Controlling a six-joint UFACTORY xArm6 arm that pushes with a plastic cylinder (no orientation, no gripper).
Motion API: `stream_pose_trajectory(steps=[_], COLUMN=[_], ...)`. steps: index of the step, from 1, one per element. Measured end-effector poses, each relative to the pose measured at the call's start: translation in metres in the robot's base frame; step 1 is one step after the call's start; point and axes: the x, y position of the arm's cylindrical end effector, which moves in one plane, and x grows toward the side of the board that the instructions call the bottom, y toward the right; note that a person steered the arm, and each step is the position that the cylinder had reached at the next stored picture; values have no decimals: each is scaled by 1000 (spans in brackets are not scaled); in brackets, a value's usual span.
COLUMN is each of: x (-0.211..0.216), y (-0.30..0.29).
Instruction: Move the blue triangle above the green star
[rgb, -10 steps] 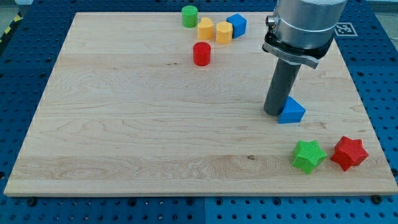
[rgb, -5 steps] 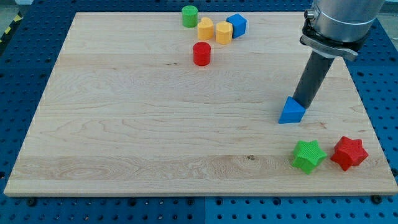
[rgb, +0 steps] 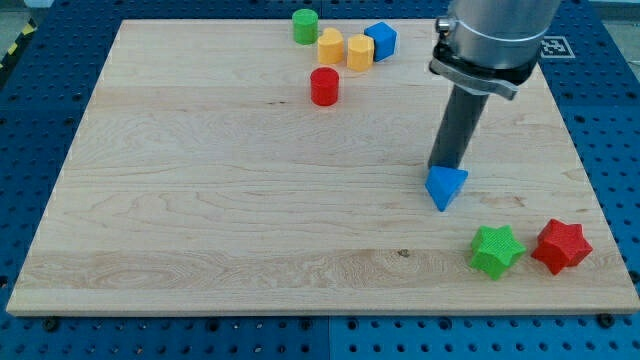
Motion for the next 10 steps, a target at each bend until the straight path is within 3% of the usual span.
stream_pose_trajectory(steps=[1,5,10], x=[14,67,74], y=[-26,-20,-5])
